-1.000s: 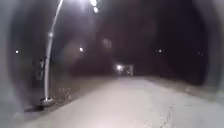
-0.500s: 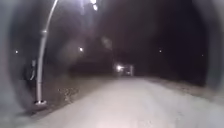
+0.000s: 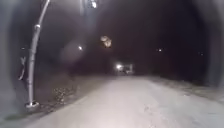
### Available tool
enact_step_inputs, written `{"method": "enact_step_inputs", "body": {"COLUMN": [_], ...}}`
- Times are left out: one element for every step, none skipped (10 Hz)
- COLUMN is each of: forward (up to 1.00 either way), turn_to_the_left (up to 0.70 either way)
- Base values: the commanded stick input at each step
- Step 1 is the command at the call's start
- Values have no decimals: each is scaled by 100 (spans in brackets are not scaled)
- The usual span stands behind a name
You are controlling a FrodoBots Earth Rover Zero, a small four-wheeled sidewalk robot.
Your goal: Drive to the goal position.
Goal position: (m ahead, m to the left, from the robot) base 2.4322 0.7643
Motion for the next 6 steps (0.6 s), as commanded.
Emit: {"method": "enact_step_inputs", "body": {"forward": [0,0,0,0,0,2], "turn_to_the_left": [0,0,0,0,0,0]}}
